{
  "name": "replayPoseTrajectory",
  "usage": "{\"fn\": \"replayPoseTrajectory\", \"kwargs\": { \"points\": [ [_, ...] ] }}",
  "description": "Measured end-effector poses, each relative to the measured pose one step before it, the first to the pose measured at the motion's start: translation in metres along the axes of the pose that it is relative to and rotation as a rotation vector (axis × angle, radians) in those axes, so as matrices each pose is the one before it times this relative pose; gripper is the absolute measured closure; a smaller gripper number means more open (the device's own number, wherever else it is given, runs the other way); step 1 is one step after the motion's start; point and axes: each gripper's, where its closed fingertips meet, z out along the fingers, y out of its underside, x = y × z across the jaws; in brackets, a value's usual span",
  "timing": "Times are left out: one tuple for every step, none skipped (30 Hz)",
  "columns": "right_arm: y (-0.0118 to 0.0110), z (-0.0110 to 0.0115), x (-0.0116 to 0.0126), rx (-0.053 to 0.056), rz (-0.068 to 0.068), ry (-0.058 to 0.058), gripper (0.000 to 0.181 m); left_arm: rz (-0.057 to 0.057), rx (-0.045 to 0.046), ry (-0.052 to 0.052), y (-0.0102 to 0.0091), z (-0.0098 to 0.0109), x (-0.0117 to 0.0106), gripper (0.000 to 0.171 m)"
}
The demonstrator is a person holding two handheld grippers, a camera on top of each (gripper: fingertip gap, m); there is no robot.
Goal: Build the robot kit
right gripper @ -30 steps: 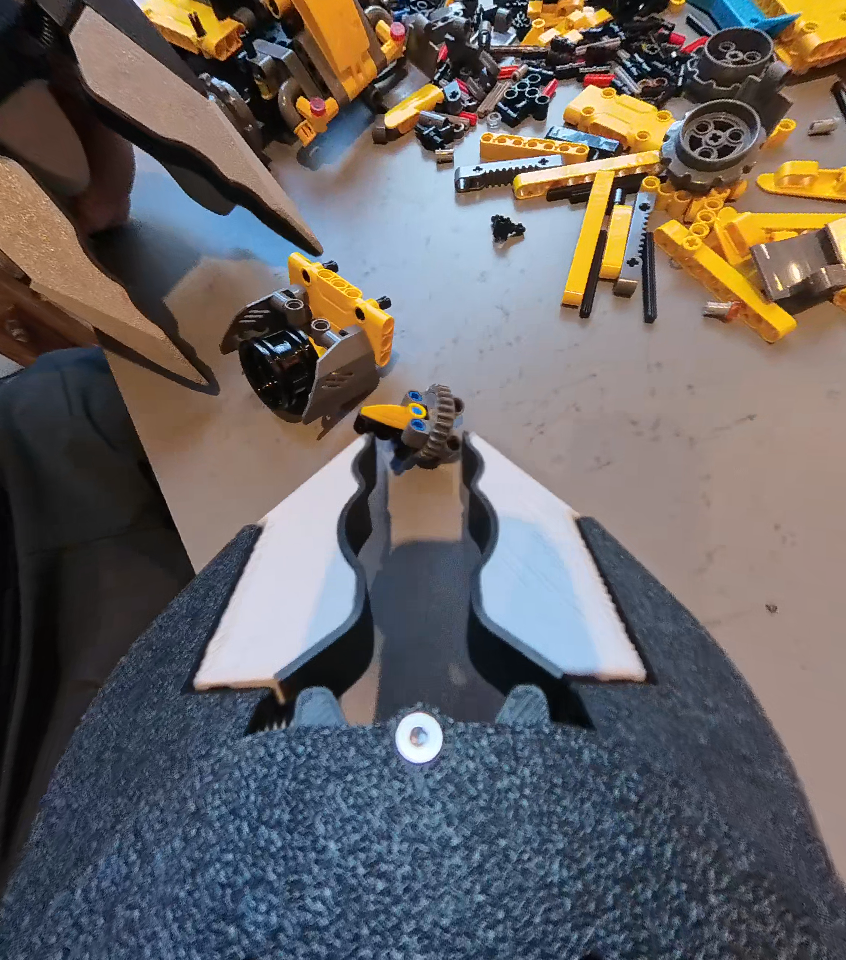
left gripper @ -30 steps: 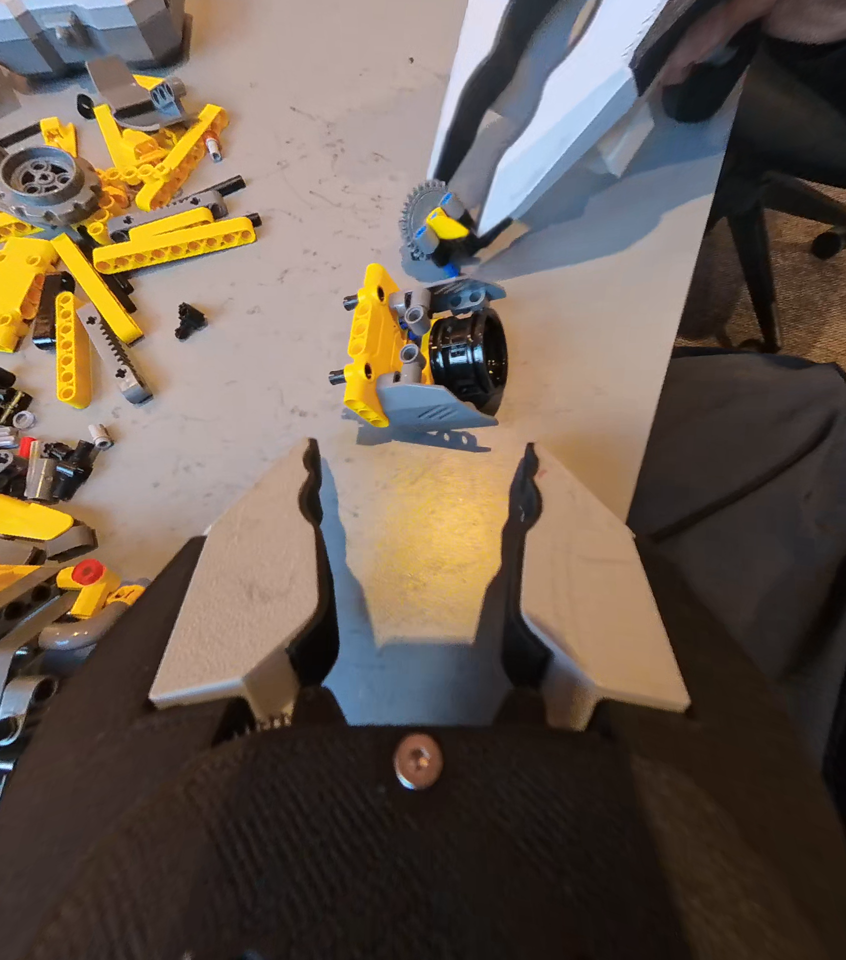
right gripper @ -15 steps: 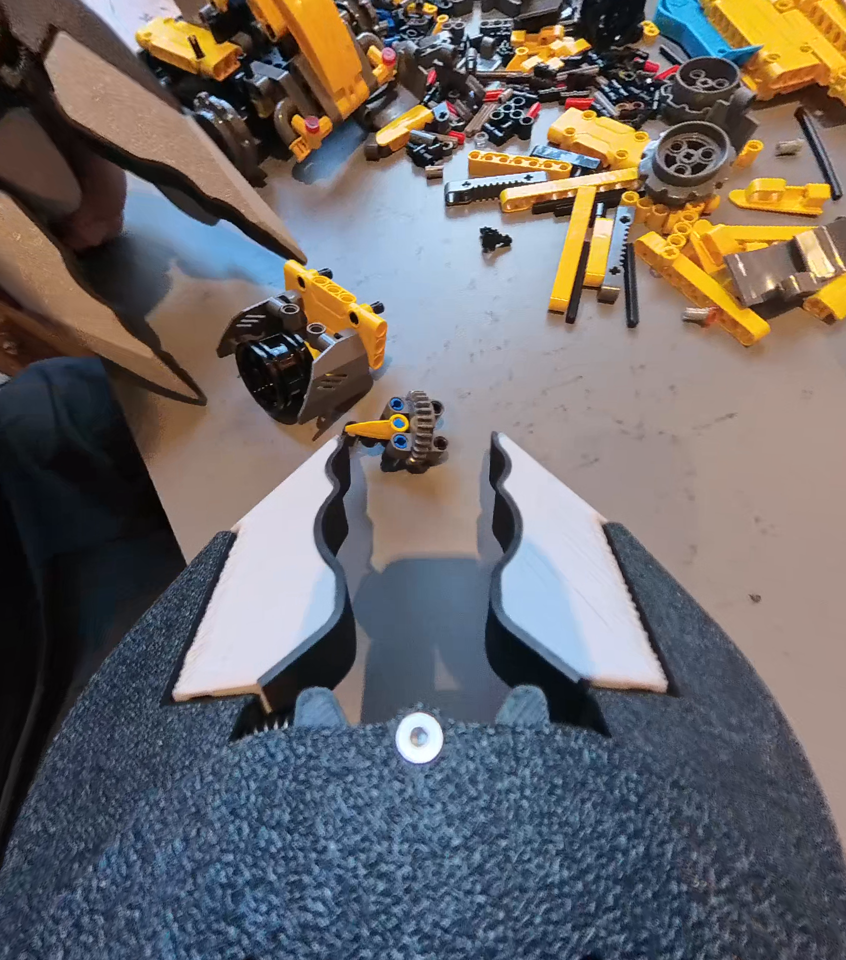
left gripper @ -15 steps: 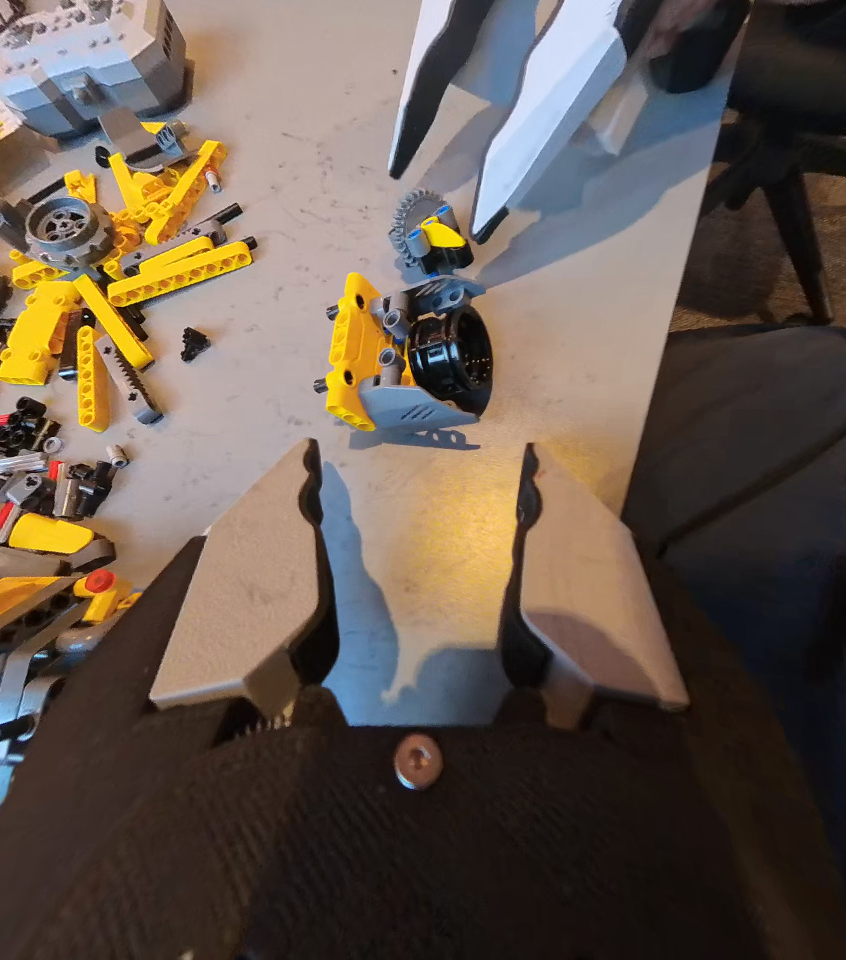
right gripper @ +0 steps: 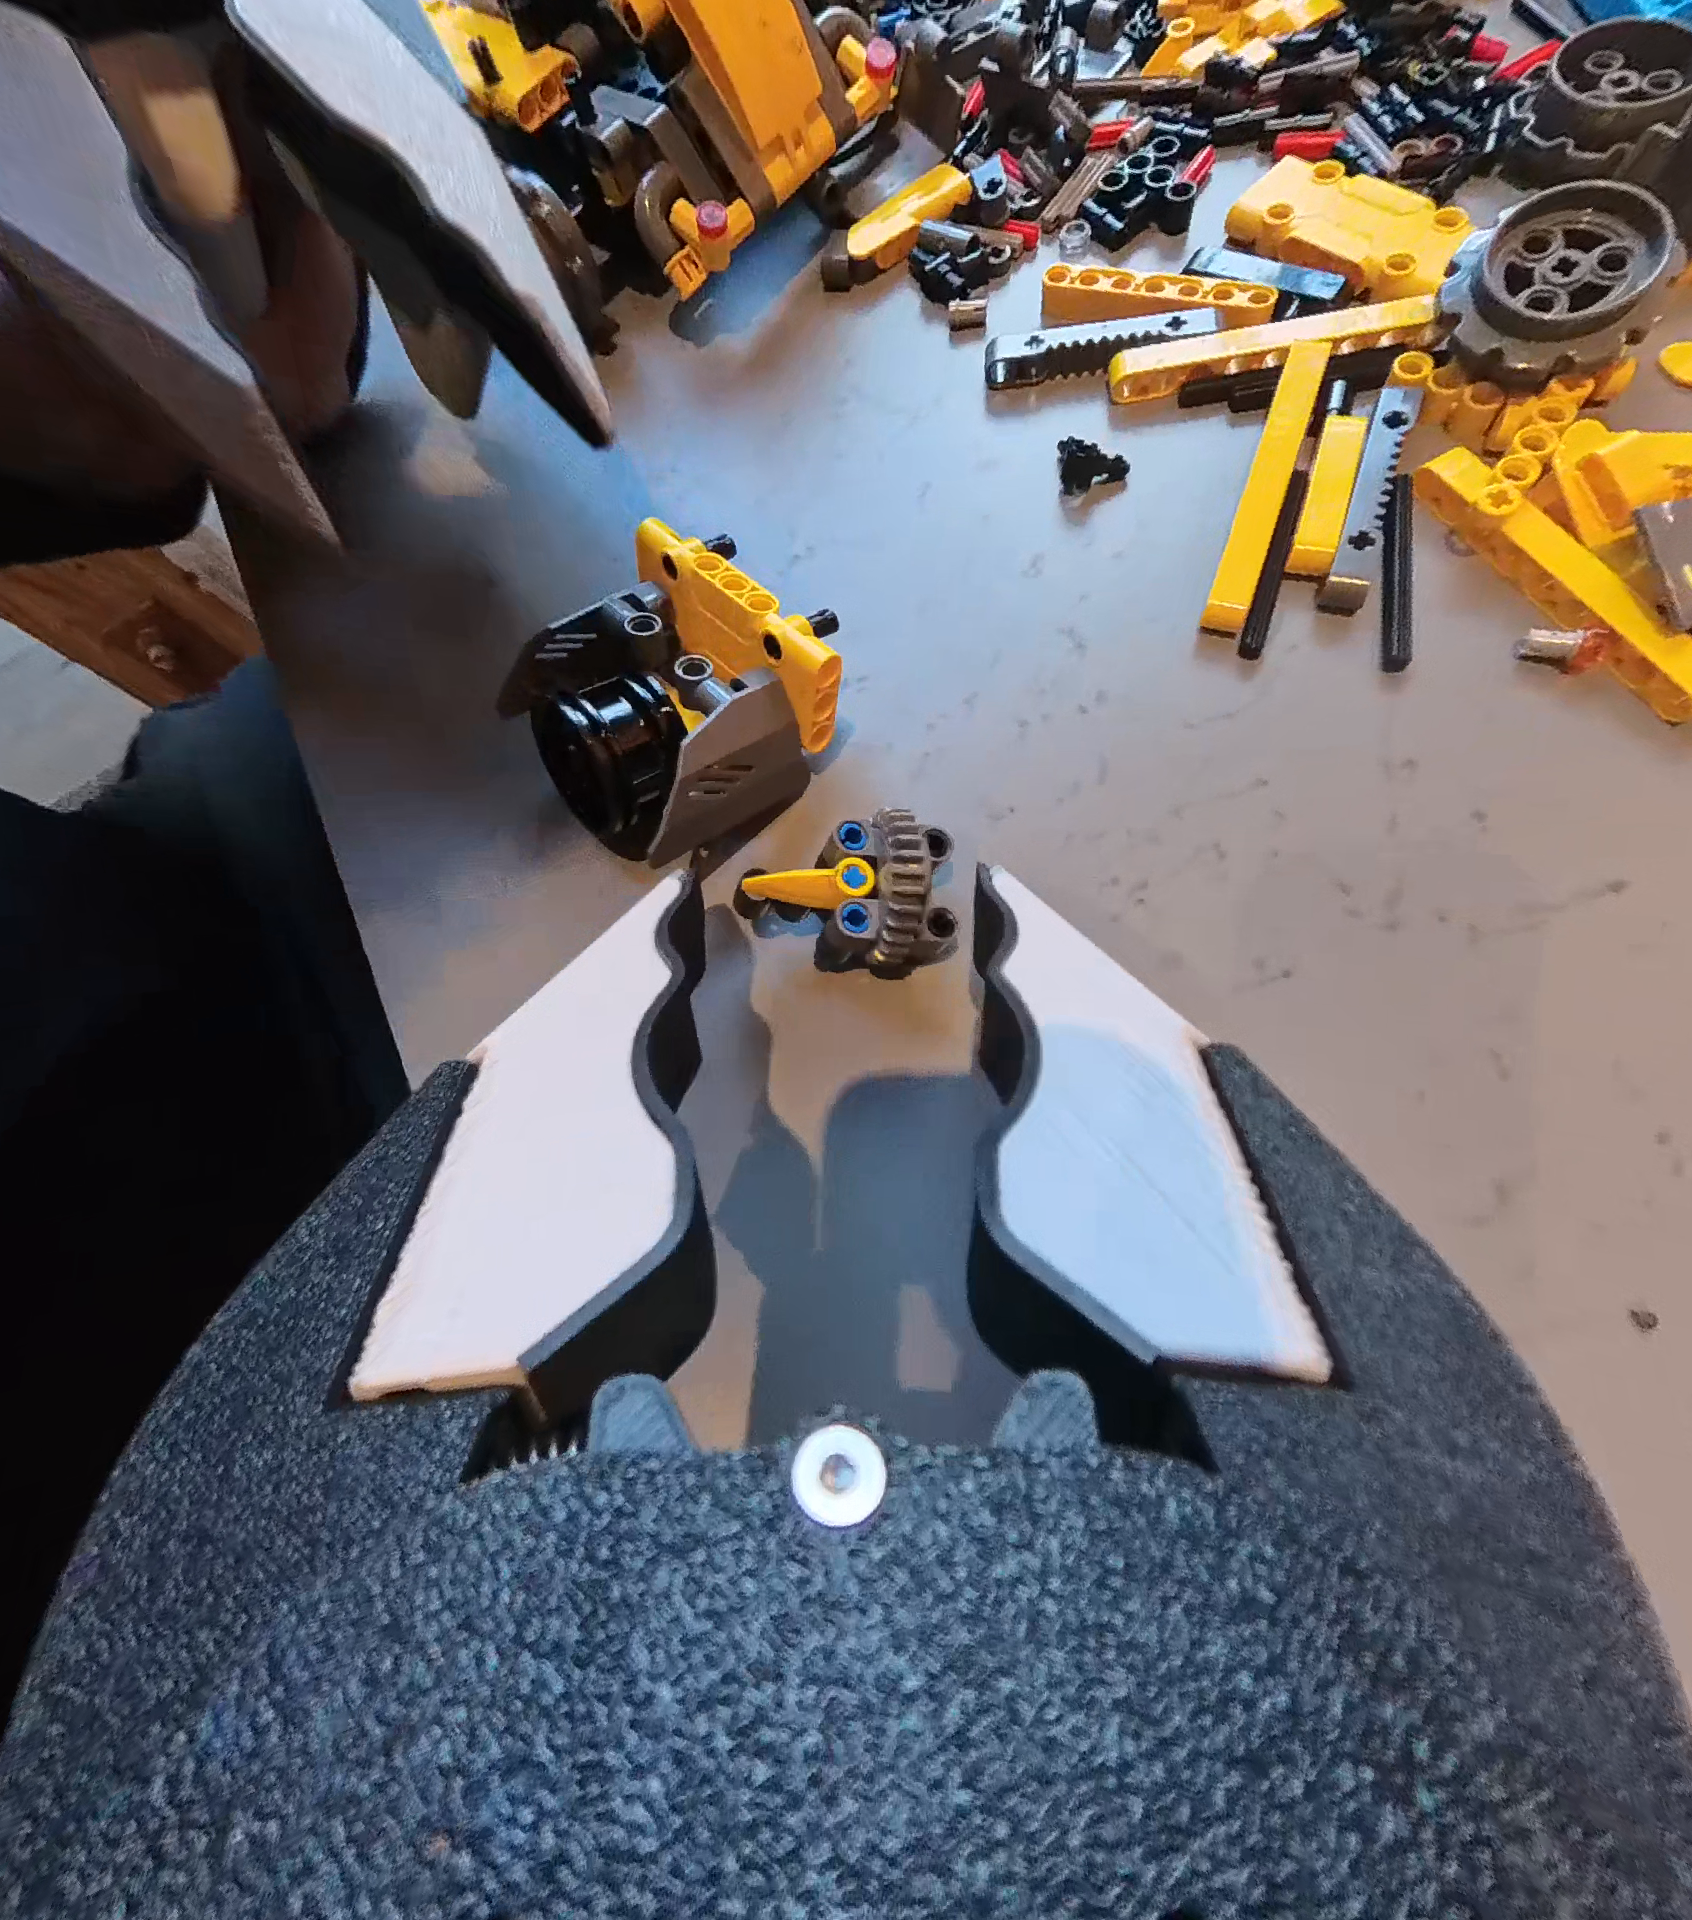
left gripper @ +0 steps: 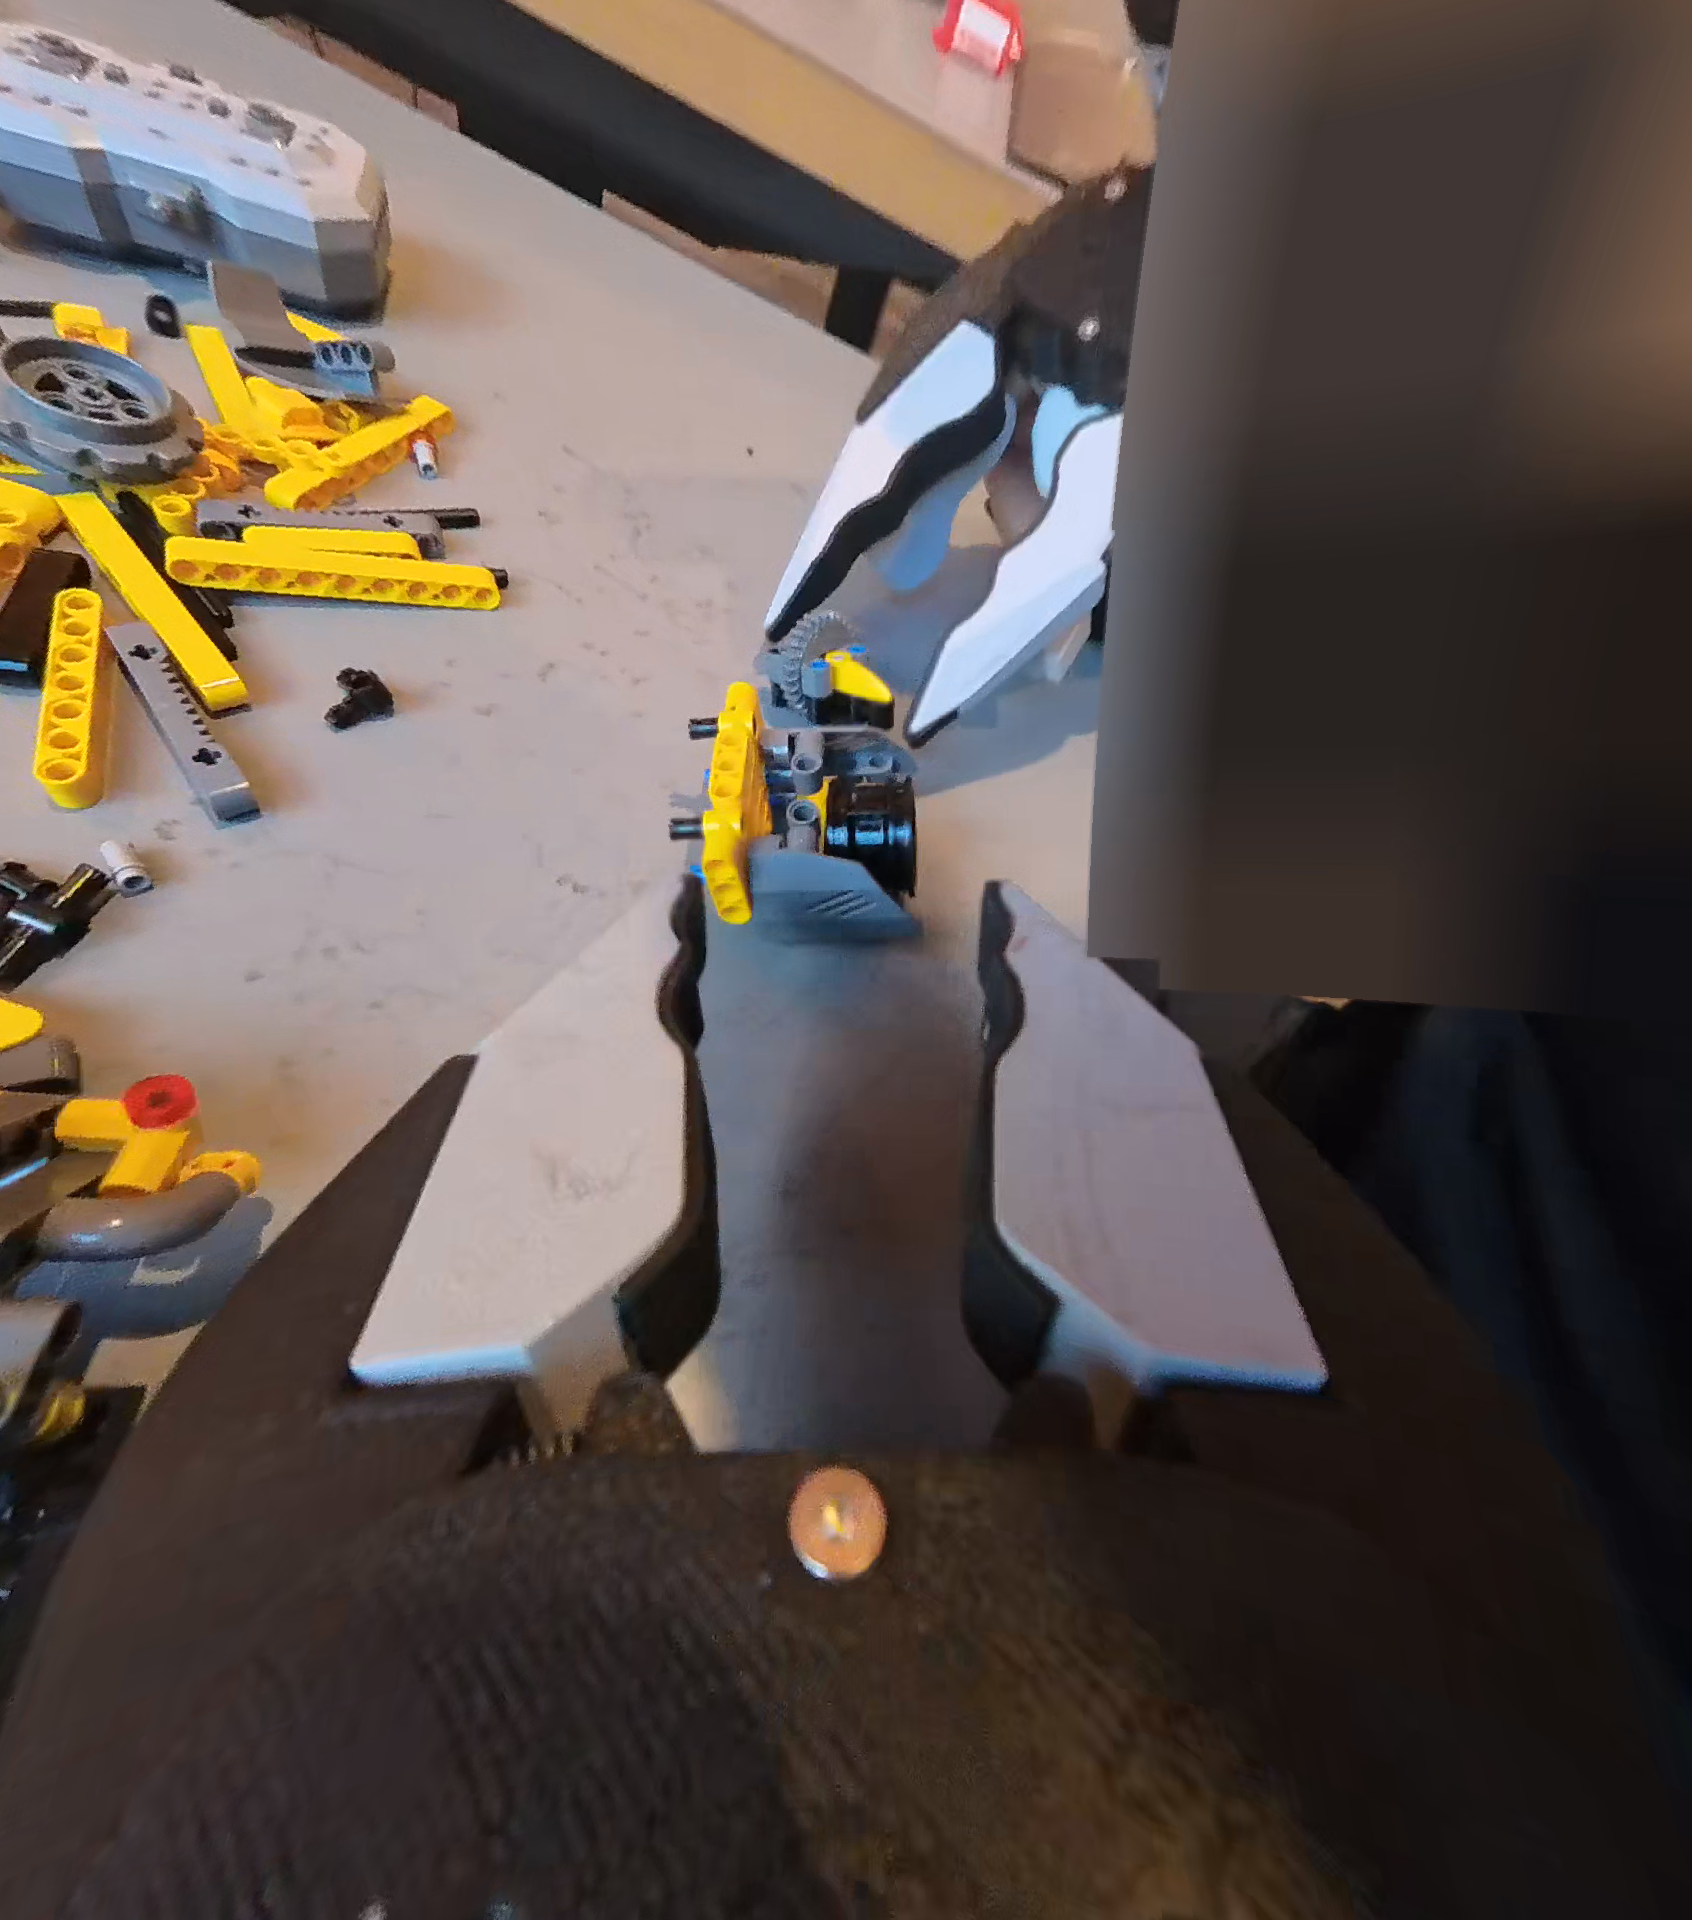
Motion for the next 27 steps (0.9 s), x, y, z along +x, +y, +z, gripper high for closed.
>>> {"fn": "replayPoseTrajectory", "kwargs": {
  "points": [
    [0.00037,0.00035,0.00011,-0.0025,-0.0122,0.011,0.13,-0.0026,0.01395,0.0136,-0.00168,-0.00146,0.00139,0.118],
    [0.00033,0.00026,0.00035,-0.0023,-0.0105,0.0123,0.13,0.0055,0.00828,0.0105,-0.00089,-0.00092,0.00187,0.113],
    [0.00047,0.00025,0.00099,-0.0025,-0.0074,0.0154,0.13,0.0117,0.00356,0.0049,-0.00034,-0.00048,0.00187,0.108],
    [0.00012,0.00021,0.00145,-0.0013,-0.0075,0.0196,0.131,0.0179,-0.00298,0.0001,0.00043,0.00033,0.00192,0.105],
    [-0.00015,-0.00006,0.00141,0.0012,-0.008,0.0203,0.131,0.0224,-0.00799,-0.0087,0.00111,0.00082,0.00125,0.104],
    [-0.00081,-0.00025,0.00093,0.0055,-0.0062,0.0158,0.131,0.0255,-0.01273,-0.0124,0.00154,0.00143,0.00113,0.104],
    [-0.00104,-0.00024,0.00023,0.0071,-0.0049,0.0078,0.132,0.0259,-0.0168,-0.0144,0.00208,0.00181,0.0009,0.104],
    [-0.00046,-0.00012,-0.0001,0.0028,-0.0038,0.0019,0.132,0.0241,-0.01845,-0.0151,0.00222,0.00201,0.00063,0.103],
    [-0.00007,0.00007,-0.00056,0.0007,-0.003,-0.0032,0.132,0.0208,-0.0168,-0.0136,0.00192,0.00199,0.00037,0.104],
    [-0.00106,-0.00043,-0.00127,0.007,-0.0058,-0.006,0.132,0.0172,-0.01518,-0.0097,0.0017,0.00172,0.00038,0.104],
    [-0.00174,-0.00101,-0.0014,0.0131,-0.0089,-0.0049,0.134,0.0136,-0.01212,-0.0066,0.00139,0.00133,0.00049,0.104],
    [-0.0014,-0.00095,-0.00092,0.0109,-0.0067,-0.0023,0.136,0.0105,-0.00692,-0.0065,0.0008,0.00079,0.00029,0.105],
    [-0.00047,-0.00057,-0.00027,0.0048,-0.0019,-0.0004,0.135,0.0077,-0.00366,-0.0057,0.00044,0.00045,0.0001,0.106],
    [0.00009,0.00007,0.00018,-0.0004,0.0009,0.0008,0.134,0.0043,-0.0041,-0.0034,0.00048,0.00049,0.00007,0.106],
    [0.0006,0.00046,0.00021,-0.0052,0.0015,0.0,0.134,0.0003,-0.00483,-0.0033,0.00055,0.00051,-0.00044,0.106],
    [0.00122,0.00103,0.00026,-0.01,0.0023,0.0007,0.134,-0.0011,-0.00348,-0.0036,0.00047,0.00037,-0.00048,0.106],
    [0.00144,0.00125,0.00076,-0.0121,0.0036,0.0031,0.133,-0.0015,0.0005,-0.0117,-0.00004,-0.00022,-0.00154,0.106],
    [0.00127,0.00107,0.00084,-0.0103,0.0039,0.0041,0.133,0.0008,0.00825,-0.0181,-0.00094,-0.00071,-0.00203,0.106],
    [0.00069,0.00053,0.00061,-0.006,0.0024,0.0031,0.133,0.0044,0.00998,-0.0138,-0.00125,-0.00099,-0.00112,0.107],
    [0.00027,0.00017,0.0003,-0.0018,0.0007,0.0026,0.134,0.006,0.00732,-0.0105,-0.00077,-0.00077,-0.00062,0.106],
    [0.0001,0.00018,-0.00013,-0.0013,-0.0001,-0.0002,0.136,0.0047,0.00609,-0.0146,-0.00071,-0.00072,-0.00119,0.106],
    [0.00065,0.00033,-0.00062,-0.0048,-0.0006,-0.0048,0.139,0.0036,0.00662,-0.0171,-0.00065,-0.00077,-0.00154,0.105],
    [0.00076,0.00066,-0.00059,-0.0064,0.0003,-0.0046,0.139,0.0035,0.00755,-0.0186,-0.00078,-0.00094,-0.00168,0.104],
    [0.00021,0.00025,-0.0002,-0.0024,0.002,-0.0032,0.139,0.0055,0.00867,-0.0121,-0.00097,-0.00106,-0.00078,0.103],
    [-0.00002,-0.00012,-0.00018,0.0005,0.0031,-0.0046,0.14,0.0055,0.00891,-0.0042,-0.00096,-0.00095,0.00018,0.103],
    [-0.0001,-0.00006,-0.0005,0.0009,0.003,-0.0063,0.14,0.0027,0.00463,0.0026,-0.00059,-0.00043,0.00062,0.103],
    [-0.00008,-0.00003,-0.00064,0.0005,0.0014,-0.0068,0.14,-0.0014,-0.00135,0.0065,0.0002,0.00008,0.00053,0.103]
  ]
}}
